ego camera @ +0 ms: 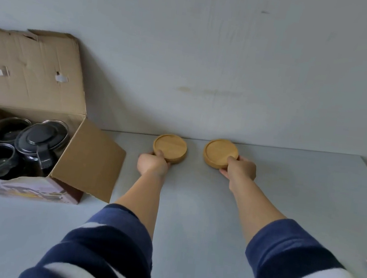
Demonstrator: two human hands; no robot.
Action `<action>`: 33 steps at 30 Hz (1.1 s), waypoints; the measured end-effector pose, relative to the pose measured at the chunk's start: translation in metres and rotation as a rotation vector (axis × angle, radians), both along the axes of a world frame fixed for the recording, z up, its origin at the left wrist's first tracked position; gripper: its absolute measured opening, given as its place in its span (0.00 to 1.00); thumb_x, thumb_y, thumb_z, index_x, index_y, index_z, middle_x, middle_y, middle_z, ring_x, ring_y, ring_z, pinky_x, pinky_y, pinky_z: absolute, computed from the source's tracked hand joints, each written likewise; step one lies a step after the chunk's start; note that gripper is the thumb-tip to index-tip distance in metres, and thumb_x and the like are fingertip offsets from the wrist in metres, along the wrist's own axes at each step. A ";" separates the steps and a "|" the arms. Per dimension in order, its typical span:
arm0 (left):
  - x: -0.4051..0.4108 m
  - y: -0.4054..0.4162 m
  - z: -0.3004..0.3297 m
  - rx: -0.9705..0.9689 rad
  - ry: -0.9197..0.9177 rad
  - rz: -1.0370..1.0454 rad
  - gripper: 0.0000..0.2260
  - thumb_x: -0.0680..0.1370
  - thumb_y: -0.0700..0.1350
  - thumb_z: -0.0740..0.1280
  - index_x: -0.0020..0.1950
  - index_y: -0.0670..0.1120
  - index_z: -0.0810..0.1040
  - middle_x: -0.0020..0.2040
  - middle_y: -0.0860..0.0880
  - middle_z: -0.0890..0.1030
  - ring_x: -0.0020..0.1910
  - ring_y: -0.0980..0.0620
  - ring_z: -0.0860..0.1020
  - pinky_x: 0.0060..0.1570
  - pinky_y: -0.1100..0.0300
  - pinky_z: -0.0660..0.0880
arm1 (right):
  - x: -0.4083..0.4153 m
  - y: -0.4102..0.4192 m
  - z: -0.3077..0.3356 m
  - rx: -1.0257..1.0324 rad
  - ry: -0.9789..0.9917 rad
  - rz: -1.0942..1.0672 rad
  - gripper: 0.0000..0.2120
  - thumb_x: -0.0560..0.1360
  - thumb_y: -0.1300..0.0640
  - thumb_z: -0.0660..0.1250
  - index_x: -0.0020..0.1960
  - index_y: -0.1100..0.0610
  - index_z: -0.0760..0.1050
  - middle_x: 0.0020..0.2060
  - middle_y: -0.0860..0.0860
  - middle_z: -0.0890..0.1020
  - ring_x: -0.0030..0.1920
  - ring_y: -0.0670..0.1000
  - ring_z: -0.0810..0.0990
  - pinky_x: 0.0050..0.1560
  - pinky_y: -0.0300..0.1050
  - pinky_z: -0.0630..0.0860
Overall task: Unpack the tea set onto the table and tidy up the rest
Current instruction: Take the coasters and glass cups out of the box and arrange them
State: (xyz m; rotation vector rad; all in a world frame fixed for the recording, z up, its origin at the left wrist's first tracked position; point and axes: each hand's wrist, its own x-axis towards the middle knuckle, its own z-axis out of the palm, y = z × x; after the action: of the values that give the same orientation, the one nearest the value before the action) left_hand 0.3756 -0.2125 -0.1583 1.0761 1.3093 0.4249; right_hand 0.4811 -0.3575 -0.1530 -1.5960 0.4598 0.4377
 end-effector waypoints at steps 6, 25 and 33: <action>0.009 -0.005 0.004 0.297 0.366 -0.154 0.24 0.82 0.54 0.55 0.61 0.35 0.76 0.58 0.38 0.79 0.61 0.40 0.75 0.57 0.51 0.72 | 0.006 0.009 -0.005 -0.242 -0.061 0.112 0.23 0.74 0.56 0.70 0.65 0.66 0.72 0.63 0.61 0.75 0.56 0.61 0.79 0.56 0.56 0.79; -0.006 -0.011 0.000 0.710 0.543 -0.478 0.40 0.68 0.62 0.72 0.69 0.40 0.63 0.68 0.45 0.65 0.69 0.46 0.65 0.51 0.50 0.73 | -0.009 0.000 -0.012 -0.873 -0.438 0.460 0.45 0.62 0.36 0.75 0.70 0.57 0.64 0.65 0.55 0.67 0.66 0.59 0.66 0.60 0.52 0.70; -0.075 -0.071 -0.005 0.923 0.637 -0.424 0.39 0.66 0.66 0.69 0.69 0.46 0.65 0.64 0.49 0.69 0.65 0.48 0.68 0.61 0.50 0.65 | -0.079 -0.057 -0.007 -0.978 -0.437 0.468 0.47 0.59 0.30 0.71 0.71 0.48 0.63 0.70 0.53 0.64 0.72 0.56 0.60 0.70 0.60 0.54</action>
State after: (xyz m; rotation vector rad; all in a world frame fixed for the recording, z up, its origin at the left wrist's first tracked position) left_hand 0.3005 -0.2834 -0.1631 2.3588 1.3814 0.3768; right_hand 0.4025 -0.4143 -0.1605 -2.6918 -0.0881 0.1838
